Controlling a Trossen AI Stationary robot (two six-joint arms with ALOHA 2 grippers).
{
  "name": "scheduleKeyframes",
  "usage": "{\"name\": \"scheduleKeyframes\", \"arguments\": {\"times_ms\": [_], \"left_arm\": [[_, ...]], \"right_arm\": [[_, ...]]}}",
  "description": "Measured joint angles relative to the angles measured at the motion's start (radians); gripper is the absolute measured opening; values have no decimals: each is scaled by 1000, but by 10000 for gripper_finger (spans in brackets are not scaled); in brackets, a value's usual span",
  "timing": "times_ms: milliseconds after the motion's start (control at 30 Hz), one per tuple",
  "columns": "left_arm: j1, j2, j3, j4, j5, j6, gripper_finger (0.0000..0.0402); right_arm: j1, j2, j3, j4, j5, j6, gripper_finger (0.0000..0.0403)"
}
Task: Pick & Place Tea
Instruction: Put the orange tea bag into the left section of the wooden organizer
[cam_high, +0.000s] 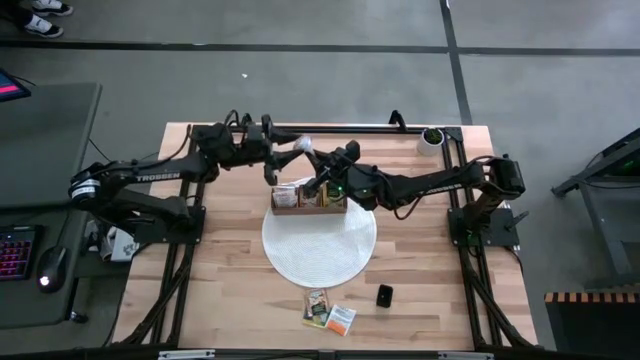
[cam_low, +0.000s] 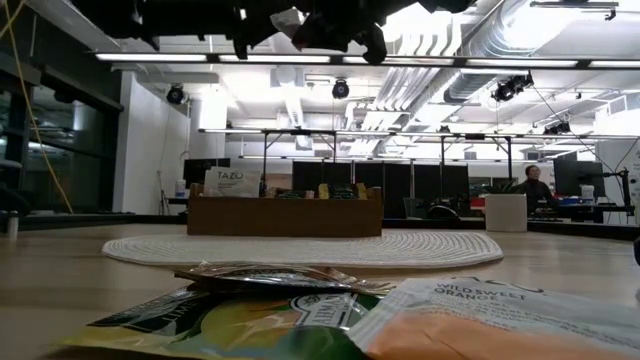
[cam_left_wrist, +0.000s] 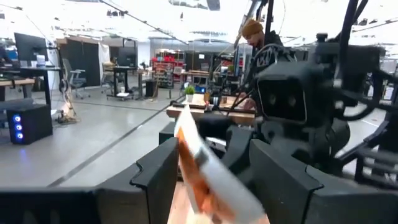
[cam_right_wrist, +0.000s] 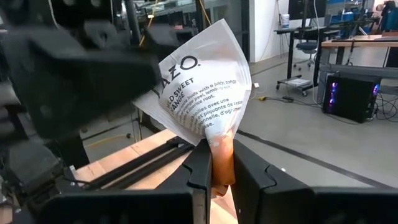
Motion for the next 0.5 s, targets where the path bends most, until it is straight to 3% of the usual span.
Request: {"name": "scheduleKeyframes", "arguments": {"times_ms": [500], "left_arm": [[0,0,38,-112,-45,0,193]], "right_arm": [[0,1,0,-33,-1,3,30]]}}
